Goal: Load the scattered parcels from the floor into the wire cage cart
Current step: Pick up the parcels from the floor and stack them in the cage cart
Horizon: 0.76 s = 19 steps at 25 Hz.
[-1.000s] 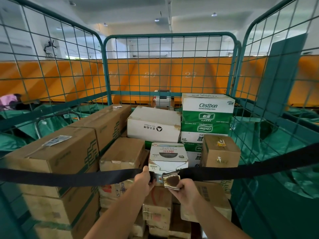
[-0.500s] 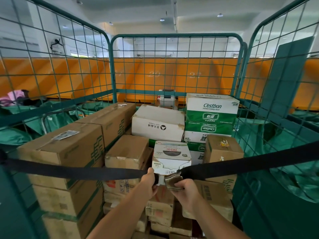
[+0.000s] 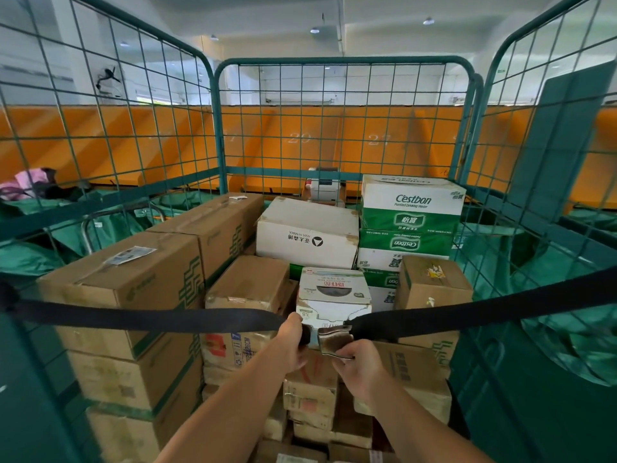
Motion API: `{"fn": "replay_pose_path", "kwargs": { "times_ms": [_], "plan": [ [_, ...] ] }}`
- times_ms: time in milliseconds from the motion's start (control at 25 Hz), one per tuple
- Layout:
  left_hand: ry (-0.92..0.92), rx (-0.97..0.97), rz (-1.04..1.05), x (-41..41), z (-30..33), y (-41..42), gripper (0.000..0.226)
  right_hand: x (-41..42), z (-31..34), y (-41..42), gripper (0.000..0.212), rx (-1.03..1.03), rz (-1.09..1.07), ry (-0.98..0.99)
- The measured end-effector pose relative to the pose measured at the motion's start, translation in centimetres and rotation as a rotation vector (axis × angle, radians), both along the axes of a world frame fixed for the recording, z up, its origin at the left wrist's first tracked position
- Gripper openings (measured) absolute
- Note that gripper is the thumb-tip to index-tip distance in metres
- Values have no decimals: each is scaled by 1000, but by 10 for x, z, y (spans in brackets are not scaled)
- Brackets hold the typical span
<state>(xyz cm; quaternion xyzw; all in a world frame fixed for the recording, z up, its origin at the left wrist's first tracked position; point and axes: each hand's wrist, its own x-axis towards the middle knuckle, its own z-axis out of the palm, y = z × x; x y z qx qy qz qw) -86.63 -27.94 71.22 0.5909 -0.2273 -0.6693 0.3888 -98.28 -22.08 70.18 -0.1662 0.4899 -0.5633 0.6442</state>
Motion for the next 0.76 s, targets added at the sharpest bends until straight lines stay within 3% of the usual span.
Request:
{"fn": "replay_pose_path", "kwargs": {
  "times_ms": [160,400,480,680,760],
  "plan": [
    [21,-21,-17,-5,1,-2,33,5,2,-8,24,-8,30,37],
    [11,-55,-57,-5,-7,-7,50,7,6,2,28,10,-38,-88],
    [32,-45,-69,-4,-9,-2,46,9,0,-1,25,58,-27,-13],
    [56,-14,-107,3,-28,14,30,3,-13,6,19,180,52,388],
    [7,-24,-139,9,-27,17,19,-1,-21,8,30,159,13,419]
  ]
}}
